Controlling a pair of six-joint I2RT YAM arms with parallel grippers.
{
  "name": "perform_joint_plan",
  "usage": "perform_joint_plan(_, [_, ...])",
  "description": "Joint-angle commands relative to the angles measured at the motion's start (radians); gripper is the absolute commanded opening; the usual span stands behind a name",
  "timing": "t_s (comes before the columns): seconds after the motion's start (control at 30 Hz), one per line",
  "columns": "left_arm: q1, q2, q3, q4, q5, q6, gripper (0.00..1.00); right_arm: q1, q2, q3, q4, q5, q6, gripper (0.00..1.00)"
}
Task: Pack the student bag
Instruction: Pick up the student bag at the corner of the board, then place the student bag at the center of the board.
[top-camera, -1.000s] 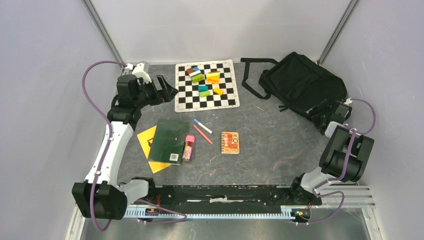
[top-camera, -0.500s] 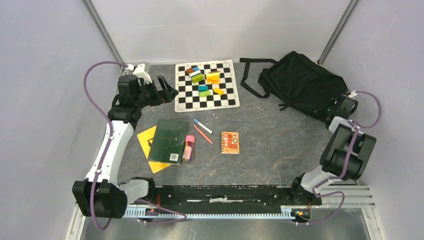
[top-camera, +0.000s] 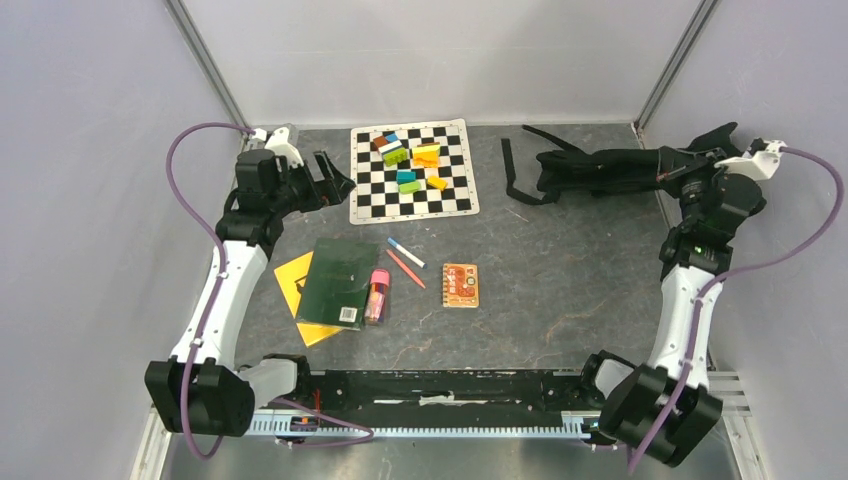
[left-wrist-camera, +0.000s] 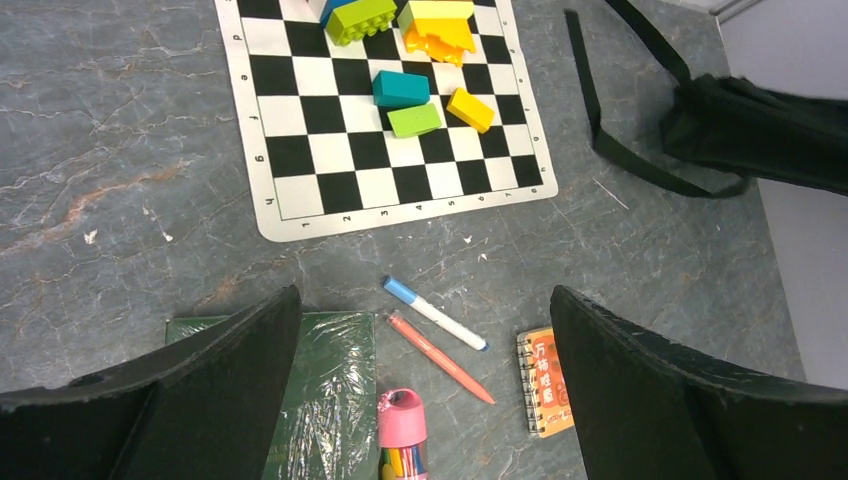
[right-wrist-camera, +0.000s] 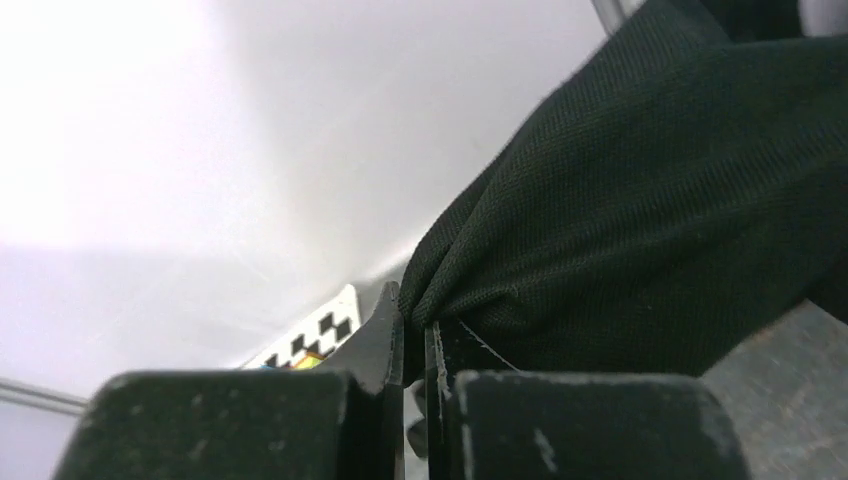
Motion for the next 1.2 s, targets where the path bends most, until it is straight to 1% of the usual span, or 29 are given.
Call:
perform_joint_plan(0.0, [0.004,0.011,-0.005,0.043,0.030,-0.010,1.00,0.002,-0.120,0.115,0.106,-0.067,0.069,0.00])
perform_joint_plan(0.1, [0.003,0.020,-0.013,0.076,0.097,-0.027,1.00,0.011,-0.154,0.166,0.121,-0.148,0.102,0.00])
perform_joint_plan(0.17, [-0.001,0.021,-0.021,0.111,0.170,-0.044,1.00,0.026,-0.158,0.198,0.143,-0.212,0.132,0.00])
perform_joint_plan(0.23, [-0.020,0.012,-0.037,0.144,0.189,-0.054,1.00,0.046,-0.163,0.227,0.166,-0.266,0.154,0.00])
perform_joint_plan(0.33, [-0.056,-0.004,-0.055,0.149,0.214,-0.071,1.00,0.083,-0.180,0.254,0.197,-0.321,0.184,0.00])
perform_joint_plan(0.43, [-0.061,-0.056,-0.109,0.162,0.283,-0.164,1.00,0.113,-0.199,0.252,0.224,-0.357,0.212,0.00])
perform_joint_plan(0.6, [-0.063,-0.221,-0.250,0.254,0.346,-0.346,1.00,0.159,-0.217,0.244,0.277,-0.395,0.252,0.00])
perform_joint_plan(0.7, [-0.066,-0.302,-0.312,0.258,0.366,-0.443,1.00,0.219,-0.210,0.225,0.290,-0.414,0.231,0.00])
perform_joint_plan(0.77, [-0.065,-0.355,-0.347,0.257,0.370,-0.480,1.00,0.273,-0.198,0.202,0.242,-0.418,0.180,0.00])
perform_joint_plan(0.93, [-0.064,-0.461,-0.373,0.137,0.352,-0.460,1.00,0.434,-0.207,0.070,0.241,-0.390,0.111,0.00])
perform_joint_plan(1.0, [-0.065,-0.481,-0.365,0.058,0.362,-0.419,1.00,0.480,-0.208,0.056,0.230,-0.369,0.090,0.00])
perform_joint_plan(1.03, [-0.064,-0.490,-0.353,-0.002,0.362,-0.385,1.00,0.493,-0.207,0.056,0.232,-0.362,0.087,0.00])
perform_joint_plan(1.1, [-0.063,-0.509,-0.337,-0.118,0.344,-0.336,1.00,0.559,-0.200,0.060,0.239,-0.353,0.083,0.00])
perform_joint_plan(1.17, [-0.063,-0.534,-0.338,-0.161,0.344,-0.323,1.00,0.618,-0.190,0.060,0.249,-0.335,0.073,0.00])
